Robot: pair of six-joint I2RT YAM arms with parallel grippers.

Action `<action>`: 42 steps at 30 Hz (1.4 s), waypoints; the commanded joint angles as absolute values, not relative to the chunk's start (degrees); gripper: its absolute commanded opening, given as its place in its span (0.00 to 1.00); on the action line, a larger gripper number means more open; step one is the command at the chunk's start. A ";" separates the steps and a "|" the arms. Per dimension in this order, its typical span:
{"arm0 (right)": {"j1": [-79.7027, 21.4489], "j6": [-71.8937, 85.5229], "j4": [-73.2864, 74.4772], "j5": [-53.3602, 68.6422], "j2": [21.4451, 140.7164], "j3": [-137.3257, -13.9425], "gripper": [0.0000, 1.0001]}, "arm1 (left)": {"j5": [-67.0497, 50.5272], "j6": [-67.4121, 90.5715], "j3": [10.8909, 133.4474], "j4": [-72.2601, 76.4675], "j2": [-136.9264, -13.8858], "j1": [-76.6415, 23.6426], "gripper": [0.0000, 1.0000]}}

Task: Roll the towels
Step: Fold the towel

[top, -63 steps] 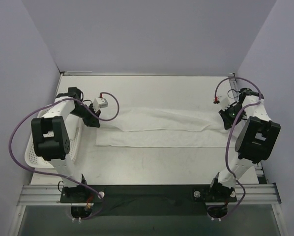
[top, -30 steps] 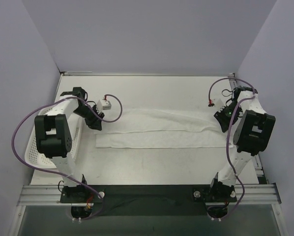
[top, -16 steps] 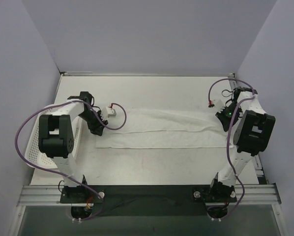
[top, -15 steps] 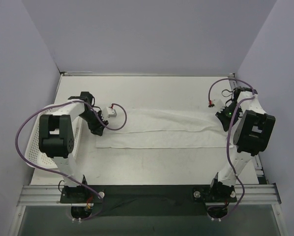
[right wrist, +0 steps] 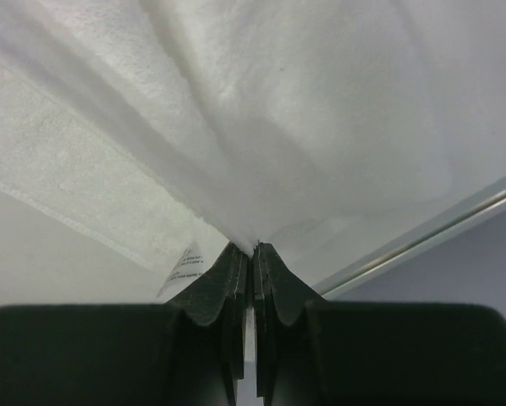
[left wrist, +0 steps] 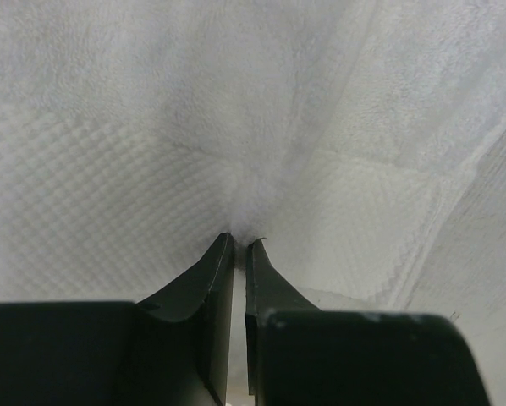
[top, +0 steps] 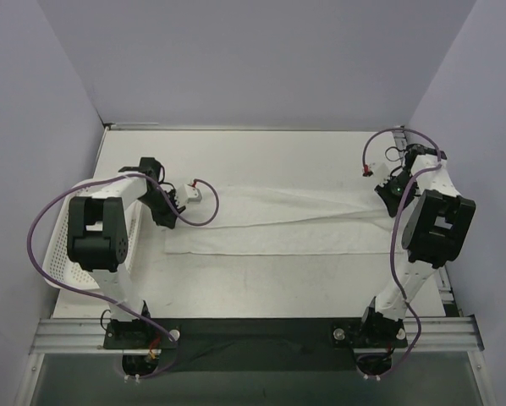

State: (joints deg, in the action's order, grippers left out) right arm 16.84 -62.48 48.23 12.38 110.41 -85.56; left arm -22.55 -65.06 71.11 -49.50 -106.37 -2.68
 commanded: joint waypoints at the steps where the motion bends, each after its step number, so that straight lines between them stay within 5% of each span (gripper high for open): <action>1: 17.75 -60.91 46.94 10.81 107.23 -89.03 0.00 | -23.29 -64.69 74.60 -48.86 -103.97 -2.72 0.00; 18: 22.33 -53.78 28.92 12.57 101.52 -98.88 0.00 | -33.84 -49.74 92.91 -51.86 -102.05 -0.26 0.00; 33: 23.91 -74.00 28.83 13.54 92.90 -66.39 0.00 | -28.74 -56.95 73.05 -55.20 -100.80 -5.97 0.00; 42: 21.62 -72.16 27.25 10.81 97.73 -61.87 0.00 | -26.81 -51.68 70.67 -53.09 -107.75 -7.56 0.00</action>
